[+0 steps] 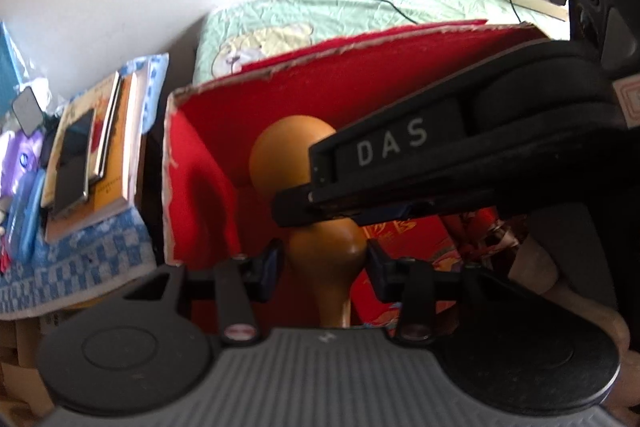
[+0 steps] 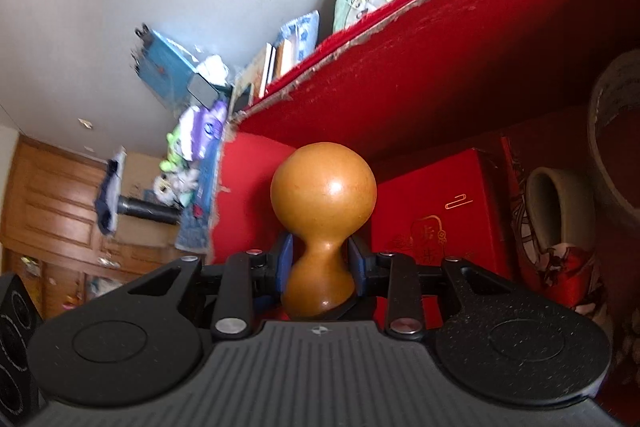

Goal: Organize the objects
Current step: 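Lower the gourd into the box beside the red gift packet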

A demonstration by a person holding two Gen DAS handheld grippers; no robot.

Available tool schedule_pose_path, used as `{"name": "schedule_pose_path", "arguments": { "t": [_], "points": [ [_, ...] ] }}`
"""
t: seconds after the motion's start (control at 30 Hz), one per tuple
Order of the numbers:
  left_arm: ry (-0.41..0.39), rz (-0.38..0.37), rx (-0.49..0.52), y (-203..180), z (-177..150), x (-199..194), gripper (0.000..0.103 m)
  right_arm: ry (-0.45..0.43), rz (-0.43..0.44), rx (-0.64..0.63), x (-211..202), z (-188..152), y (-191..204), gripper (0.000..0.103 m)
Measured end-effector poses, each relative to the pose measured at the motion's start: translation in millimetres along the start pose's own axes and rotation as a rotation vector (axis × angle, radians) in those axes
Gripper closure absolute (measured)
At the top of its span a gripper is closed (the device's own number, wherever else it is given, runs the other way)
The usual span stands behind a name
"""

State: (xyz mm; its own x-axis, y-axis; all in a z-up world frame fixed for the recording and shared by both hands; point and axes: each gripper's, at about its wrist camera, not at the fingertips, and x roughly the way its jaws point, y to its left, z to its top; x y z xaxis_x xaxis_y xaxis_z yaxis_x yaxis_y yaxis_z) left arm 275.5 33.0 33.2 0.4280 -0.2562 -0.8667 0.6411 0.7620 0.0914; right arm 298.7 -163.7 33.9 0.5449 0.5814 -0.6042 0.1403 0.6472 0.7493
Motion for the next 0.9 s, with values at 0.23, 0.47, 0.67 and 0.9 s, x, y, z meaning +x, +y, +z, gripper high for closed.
{"name": "schedule_pose_path", "arguments": {
  "t": [0.23, 0.47, 0.67, 0.9],
  "points": [
    [0.027, -0.033, -0.017, 4.7, -3.8, 10.2, 0.06, 0.042, -0.061, -0.025, 4.9, 0.0, -2.1, 0.07],
    [0.03, -0.025, -0.01, 4.2, -6.2, 14.9, 0.06, 0.058, -0.075, -0.038, 5.9, 0.5, -3.9, 0.07],
    [0.019, -0.022, -0.009, 4.4, -7.4, 14.1, 0.06, 0.057, -0.073, -0.048, 5.9, 0.8, -1.7, 0.069],
    [0.013, -0.022, -0.003, 3.5, -9.1, 12.9, 0.06, 0.057, -0.072, -0.049, 5.7, 0.4, 0.2, 0.067]
  ]
}}
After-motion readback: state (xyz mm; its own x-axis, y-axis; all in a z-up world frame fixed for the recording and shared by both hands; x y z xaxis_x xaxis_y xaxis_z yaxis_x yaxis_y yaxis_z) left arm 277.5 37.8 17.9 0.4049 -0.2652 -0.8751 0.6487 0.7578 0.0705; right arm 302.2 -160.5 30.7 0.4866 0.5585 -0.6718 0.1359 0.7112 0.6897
